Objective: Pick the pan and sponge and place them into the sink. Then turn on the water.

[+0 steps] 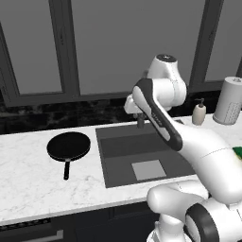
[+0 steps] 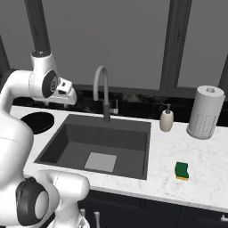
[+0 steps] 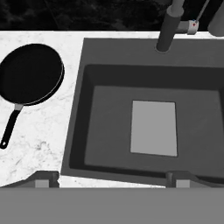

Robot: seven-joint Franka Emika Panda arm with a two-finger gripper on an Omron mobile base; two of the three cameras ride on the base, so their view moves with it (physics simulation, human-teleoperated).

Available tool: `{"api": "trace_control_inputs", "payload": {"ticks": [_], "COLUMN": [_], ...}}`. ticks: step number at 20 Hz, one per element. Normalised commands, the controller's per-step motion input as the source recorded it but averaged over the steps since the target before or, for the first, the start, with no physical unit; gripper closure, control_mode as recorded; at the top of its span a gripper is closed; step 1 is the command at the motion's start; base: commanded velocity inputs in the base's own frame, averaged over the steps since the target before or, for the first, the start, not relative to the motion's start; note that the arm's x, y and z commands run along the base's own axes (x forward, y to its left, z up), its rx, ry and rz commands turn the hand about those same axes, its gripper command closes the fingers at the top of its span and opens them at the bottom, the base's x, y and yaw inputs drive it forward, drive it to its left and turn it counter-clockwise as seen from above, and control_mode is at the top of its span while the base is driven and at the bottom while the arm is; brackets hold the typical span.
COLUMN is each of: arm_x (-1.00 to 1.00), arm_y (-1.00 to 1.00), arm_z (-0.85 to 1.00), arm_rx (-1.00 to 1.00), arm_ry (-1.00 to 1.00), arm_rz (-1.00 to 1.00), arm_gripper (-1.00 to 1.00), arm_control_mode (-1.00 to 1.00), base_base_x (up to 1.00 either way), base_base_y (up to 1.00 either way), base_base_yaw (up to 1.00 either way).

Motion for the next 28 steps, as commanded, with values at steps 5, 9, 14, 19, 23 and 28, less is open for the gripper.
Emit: {"api": "trace_control_inputs", "payload": {"ticks": [5,9,14,19,23,28], "arm_x": [0.09,0.08,0.01,0.02,0.0,0.0], "arm_y": [1.0,0.76,0.68,0.79,0.89,0.54], "arm_z": [-0.22,-0.14,-0.32,-0.37,-0.33,-0.36], "arm_rx": [0.0,0.0,0.0,0.0,0.0,0.0], "arm_ry": [0.0,0.0,0.0,0.0,0.01,0.03], "arm_rz": [-0.01,-0.02,0.0,-0.01,-0.01,0.0], "arm_gripper": [-1.0,-1.0,-1.0,-1.0,-1.0,-1.0], "arm_control_mode": [-1.0,-1.0,-1.0,-1.0,-1.0,-1.0], "base_base_x": [0.0,0.0,0.0,0.0,0.0,0.0], "base_base_y": [0.0,0.0,0.0,0.0,0.0,0.0], "base_base_yaw": [0.0,0.0,0.0,0.0,0.0,0.0]}}
